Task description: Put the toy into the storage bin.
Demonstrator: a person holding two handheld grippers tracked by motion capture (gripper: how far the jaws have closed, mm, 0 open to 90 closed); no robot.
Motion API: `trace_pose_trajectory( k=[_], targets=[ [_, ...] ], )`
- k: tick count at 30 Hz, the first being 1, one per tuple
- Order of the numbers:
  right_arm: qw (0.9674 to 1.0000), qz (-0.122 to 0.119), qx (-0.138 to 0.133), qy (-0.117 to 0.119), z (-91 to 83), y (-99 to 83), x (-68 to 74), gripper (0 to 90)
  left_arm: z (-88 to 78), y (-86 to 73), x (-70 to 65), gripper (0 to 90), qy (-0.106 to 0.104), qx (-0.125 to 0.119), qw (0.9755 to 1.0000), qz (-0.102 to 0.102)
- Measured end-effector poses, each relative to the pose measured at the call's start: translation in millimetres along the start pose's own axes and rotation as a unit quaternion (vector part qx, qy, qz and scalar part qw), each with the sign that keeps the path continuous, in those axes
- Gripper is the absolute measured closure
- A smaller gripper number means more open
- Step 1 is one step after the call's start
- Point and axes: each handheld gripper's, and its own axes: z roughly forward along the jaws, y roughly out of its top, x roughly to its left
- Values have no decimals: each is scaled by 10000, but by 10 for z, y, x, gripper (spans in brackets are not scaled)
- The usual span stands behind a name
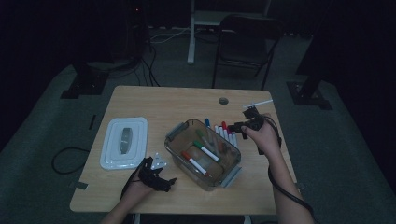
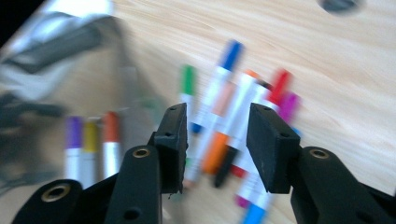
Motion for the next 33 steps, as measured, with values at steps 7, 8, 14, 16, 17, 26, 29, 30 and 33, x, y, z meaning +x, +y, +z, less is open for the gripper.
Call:
trace_pose_trajectory(
  k=[7, 8, 14, 16, 17, 26, 29, 30, 33],
  targets=[
    [9948, 710, 610, -396, 488, -338, -481, 633, 0, 0, 0, 5, 0, 0, 10000, 1],
    [9943, 767, 625, -398, 525, -365, -505, 634, 0, 0, 0, 5, 0, 1, 10000, 2],
    [9914, 937, 822, -392, 709, -472, -563, 639, 0, 0, 0, 5, 0, 0, 10000, 0],
    [9907, 961, 884, -388, 742, -490, -565, 649, 0, 0, 0, 5, -1, 0, 10000, 0],
    [9904, 945, 906, -447, 754, -498, -569, 649, 0, 0, 0, 5, 0, -1, 10000, -1],
    [9862, 1363, 696, -639, 628, -499, -674, 766, 0, 0, 0, 5, -1, 1, 10000, -2],
    [9881, 1377, 539, -430, 463, -441, -645, 766, 0, 0, 0, 5, -1, 1, 10000, 1],
    [9886, 1367, 510, -375, 396, -411, -618, 766, 0, 0, 0, 5, -1, 1, 10000, 0],
    [9918, 1211, 322, -234, 189, -311, -507, 766, 0, 0, 0, 5, 0, 0, 10000, -1]
  ],
)
